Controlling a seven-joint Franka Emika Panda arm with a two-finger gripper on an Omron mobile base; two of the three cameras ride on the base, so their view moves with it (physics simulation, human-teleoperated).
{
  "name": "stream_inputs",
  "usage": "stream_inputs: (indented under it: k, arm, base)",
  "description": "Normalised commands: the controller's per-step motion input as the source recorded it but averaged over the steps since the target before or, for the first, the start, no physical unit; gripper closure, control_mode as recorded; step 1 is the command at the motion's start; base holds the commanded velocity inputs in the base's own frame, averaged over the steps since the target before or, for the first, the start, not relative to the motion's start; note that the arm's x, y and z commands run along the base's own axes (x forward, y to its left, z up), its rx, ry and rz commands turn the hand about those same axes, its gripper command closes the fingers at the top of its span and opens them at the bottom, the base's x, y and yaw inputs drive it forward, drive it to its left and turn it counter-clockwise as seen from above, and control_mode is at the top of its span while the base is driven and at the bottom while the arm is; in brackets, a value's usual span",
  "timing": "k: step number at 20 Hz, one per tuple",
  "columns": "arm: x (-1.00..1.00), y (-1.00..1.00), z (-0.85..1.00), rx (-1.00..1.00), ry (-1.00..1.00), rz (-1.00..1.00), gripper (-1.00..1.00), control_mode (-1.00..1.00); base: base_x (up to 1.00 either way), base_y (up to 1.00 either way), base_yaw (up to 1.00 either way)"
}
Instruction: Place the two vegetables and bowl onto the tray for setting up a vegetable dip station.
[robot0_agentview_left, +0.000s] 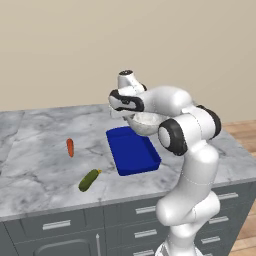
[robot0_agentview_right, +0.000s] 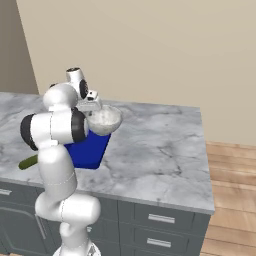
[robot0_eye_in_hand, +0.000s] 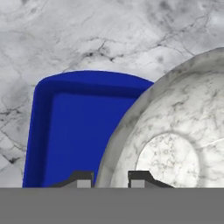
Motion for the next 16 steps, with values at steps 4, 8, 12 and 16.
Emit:
stream_inputs:
  k: [4,8,12,16]
  arm:
    - [0.06,0.40,0.00,0.00,0.00,0.00,1.00,-1.00]
    - [0.04,0.34,-0.07,0.00,0.00,0.00,1.00,-1.00]
    - [0.02,0.26,-0.11,0.00,-0.01,0.00,1.00,-1.00]
    - [0.06,0.22,-0.13,-0.02,0.00,0.00,1.00,-1.00]
  base:
    - [0.00,0.00,0.00]
    - [0.00,0.00,0.00]
    - [0.00,0.00,0.00]
    - [0.00,0.00,0.00]
